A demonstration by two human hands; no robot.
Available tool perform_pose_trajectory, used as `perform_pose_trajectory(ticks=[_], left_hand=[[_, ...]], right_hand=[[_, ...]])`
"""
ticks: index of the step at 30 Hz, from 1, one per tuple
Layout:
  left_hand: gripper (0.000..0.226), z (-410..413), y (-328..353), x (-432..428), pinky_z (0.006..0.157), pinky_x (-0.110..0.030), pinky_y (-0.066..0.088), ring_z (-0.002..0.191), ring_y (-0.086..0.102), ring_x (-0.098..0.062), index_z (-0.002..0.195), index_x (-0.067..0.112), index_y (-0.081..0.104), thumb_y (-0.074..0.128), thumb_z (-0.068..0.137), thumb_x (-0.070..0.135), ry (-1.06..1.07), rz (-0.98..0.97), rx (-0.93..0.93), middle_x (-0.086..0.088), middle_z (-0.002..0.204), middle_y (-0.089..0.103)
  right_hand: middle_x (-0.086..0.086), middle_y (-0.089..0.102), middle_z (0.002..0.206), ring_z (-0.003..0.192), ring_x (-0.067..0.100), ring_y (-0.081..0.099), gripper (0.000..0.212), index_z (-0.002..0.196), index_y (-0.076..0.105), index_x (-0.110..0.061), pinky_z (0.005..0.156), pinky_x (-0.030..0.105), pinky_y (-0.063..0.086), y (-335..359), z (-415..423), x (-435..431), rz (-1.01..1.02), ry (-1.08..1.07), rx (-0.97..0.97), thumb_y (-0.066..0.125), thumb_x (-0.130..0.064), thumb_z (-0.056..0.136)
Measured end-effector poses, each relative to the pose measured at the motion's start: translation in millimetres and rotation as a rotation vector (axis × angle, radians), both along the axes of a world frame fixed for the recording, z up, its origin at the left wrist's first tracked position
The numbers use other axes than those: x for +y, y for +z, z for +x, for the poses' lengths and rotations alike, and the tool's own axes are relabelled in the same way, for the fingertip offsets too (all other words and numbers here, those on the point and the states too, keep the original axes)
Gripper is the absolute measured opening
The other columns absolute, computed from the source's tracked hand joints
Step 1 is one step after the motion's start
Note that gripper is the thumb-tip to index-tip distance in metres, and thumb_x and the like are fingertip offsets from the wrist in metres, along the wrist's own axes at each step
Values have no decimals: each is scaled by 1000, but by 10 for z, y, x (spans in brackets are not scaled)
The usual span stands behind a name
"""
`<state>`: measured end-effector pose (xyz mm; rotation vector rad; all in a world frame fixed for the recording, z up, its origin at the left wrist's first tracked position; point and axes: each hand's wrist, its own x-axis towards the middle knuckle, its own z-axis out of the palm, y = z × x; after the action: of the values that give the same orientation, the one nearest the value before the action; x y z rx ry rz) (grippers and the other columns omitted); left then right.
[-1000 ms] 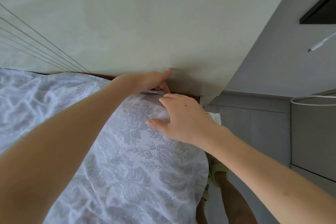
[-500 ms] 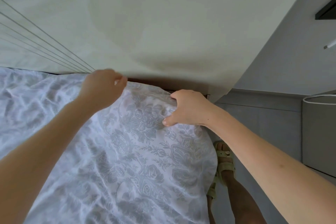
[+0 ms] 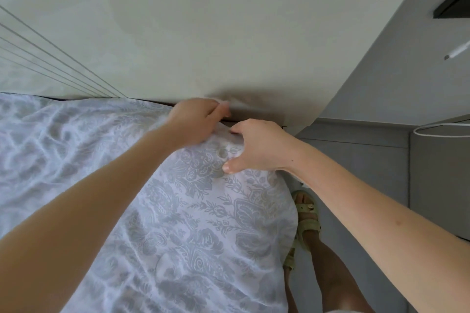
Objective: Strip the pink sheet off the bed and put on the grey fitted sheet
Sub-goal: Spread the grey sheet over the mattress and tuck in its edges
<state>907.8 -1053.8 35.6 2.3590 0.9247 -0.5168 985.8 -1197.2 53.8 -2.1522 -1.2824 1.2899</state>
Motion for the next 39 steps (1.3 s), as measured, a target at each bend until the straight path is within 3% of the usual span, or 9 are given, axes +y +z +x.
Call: perform_pose_trajectory(ticks=[5,10,12,19,22,27,31,34,39], left_hand=[[53,49,-27,-348,89,-35,45,91,60,-18,93,19,66,24,99,51,50,-249,-7,-1,92,68],[47,154,-134,-421,99,-38,37,110,53,-22,110,23,60,20,100,47,-3,-199,-32,0,111,64],[46,146,-127,-420,100,-41,37,106,54,-23,104,24,60,19,101,45,-21,-186,-39,1,104,65],[43,125,-81,-391,98,-43,39,101,55,-26,78,35,54,20,85,61,-5,-258,-97,6,88,63],[49,131,-34,-365,98,-49,41,99,58,-26,83,40,58,23,76,73,-3,-360,-106,6,87,65],[51,138,22,-434,103,-44,39,107,57,-10,94,58,62,19,74,77,-144,-396,-28,23,101,66],[55,229,44,-579,101,-37,36,112,54,-15,90,48,66,15,89,68,-257,-213,47,9,113,65],[60,351,41,-652,95,-35,36,109,53,-19,96,35,69,13,96,56,-339,-64,130,4,111,65],[65,296,111,-575,104,-36,34,112,53,-18,92,34,70,16,87,68,-293,-215,133,4,113,65]], right_hand=[[-4,64,116,106,16,59,67,124,55,-17,91,30,46,-88,32,-54,-12,-73,32,76,-48,69],[6,63,114,106,25,59,48,113,65,-14,97,43,40,-40,-354,-623,384,-594,-646,67,-45,76],[6,64,108,100,23,60,34,110,66,-10,88,37,45,-36,-583,-888,544,-720,-615,63,-35,86],[-16,53,133,123,0,48,71,139,41,-27,105,33,41,-400,-610,-824,304,-855,564,58,-62,81],[-6,64,122,110,9,62,57,127,54,-24,97,31,48,-521,-366,-754,223,-860,969,72,-43,77],[13,65,117,112,31,60,53,115,61,-13,104,45,42,-727,-92,-682,188,-763,1240,77,-27,66],[8,60,123,113,22,56,55,121,58,-13,99,34,43,-1002,-93,-791,352,-883,1683,73,-38,74],[8,59,114,100,21,56,40,113,54,-12,89,33,42,-1134,-131,-754,310,-1083,1665,55,-42,86],[25,56,123,118,37,54,71,140,37,-7,89,44,46,-1113,18,-342,218,-1255,1830,30,-62,94]])
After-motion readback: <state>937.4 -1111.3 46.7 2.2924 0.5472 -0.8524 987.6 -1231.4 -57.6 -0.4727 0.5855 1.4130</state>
